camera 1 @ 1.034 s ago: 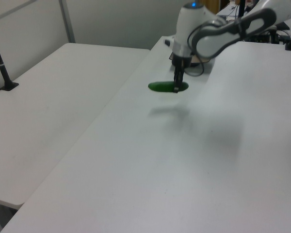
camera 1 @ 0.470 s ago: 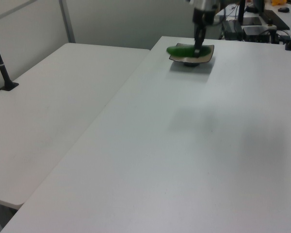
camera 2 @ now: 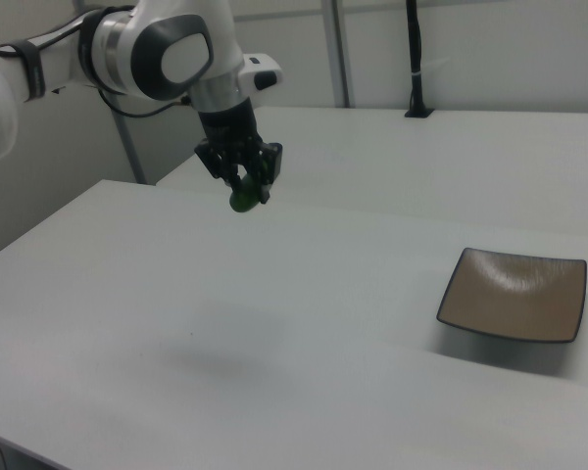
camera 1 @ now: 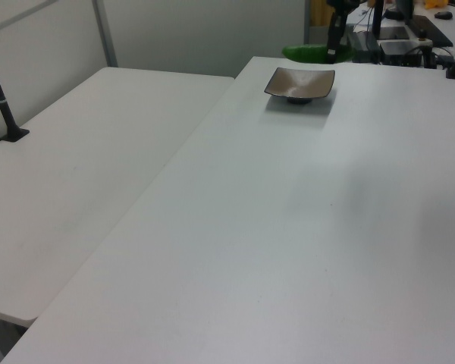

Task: Cucumber placed on a ceramic plate
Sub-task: 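Carry the cucumber over to the brown plate and lower it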

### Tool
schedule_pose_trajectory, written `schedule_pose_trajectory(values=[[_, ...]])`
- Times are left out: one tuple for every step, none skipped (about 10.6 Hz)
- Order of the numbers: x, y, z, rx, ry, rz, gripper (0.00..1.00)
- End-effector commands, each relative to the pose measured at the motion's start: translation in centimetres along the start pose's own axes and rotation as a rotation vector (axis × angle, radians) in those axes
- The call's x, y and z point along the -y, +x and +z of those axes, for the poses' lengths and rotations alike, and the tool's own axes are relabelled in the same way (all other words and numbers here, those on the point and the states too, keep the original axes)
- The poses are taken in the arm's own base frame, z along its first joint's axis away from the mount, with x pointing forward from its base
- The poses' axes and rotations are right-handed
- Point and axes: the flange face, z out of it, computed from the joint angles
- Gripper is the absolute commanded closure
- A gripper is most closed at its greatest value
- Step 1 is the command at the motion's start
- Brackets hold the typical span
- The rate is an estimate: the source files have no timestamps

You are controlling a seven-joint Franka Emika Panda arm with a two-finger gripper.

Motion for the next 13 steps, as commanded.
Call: schedule_pose_trajectory(values=[[-3.3, -1.3, 0.0, -0.004, 0.01, 0.062, 0.85], [-4.7, -1.5, 0.3, -0.003, 0.006, 0.055, 0.85], [-6.5, -1.8, 0.6, -0.008, -0.002, 0.041, 0.85], [-8.3, -1.7, 1.1, -0.028, -0.018, 0.033, 0.85], [-11.0, -1.7, 1.4, -0.062, -0.043, 0.05, 0.85], [-13.5, -1.4, 2.3, -0.087, -0.066, 0.066, 0.85], [-15.7, -1.1, 3.4, -0.119, -0.091, 0.069, 0.85], [-18.8, -0.9, 4.5, -0.188, -0.143, 0.079, 0.85], [-20.6, -0.6, 5.7, -0.232, -0.184, 0.078, 0.85], [-22.0, -0.2, 7.5, -0.264, -0.221, 0.062, 0.86], [-23.4, 0.0, 9.1, -0.293, -0.256, 0.058, 0.86], [-24.9, 0.1, 10.8, -0.316, -0.296, 0.032, 0.86], [-25.8, 0.3, 13.0, -0.33, -0.329, 0.0, 0.86]])
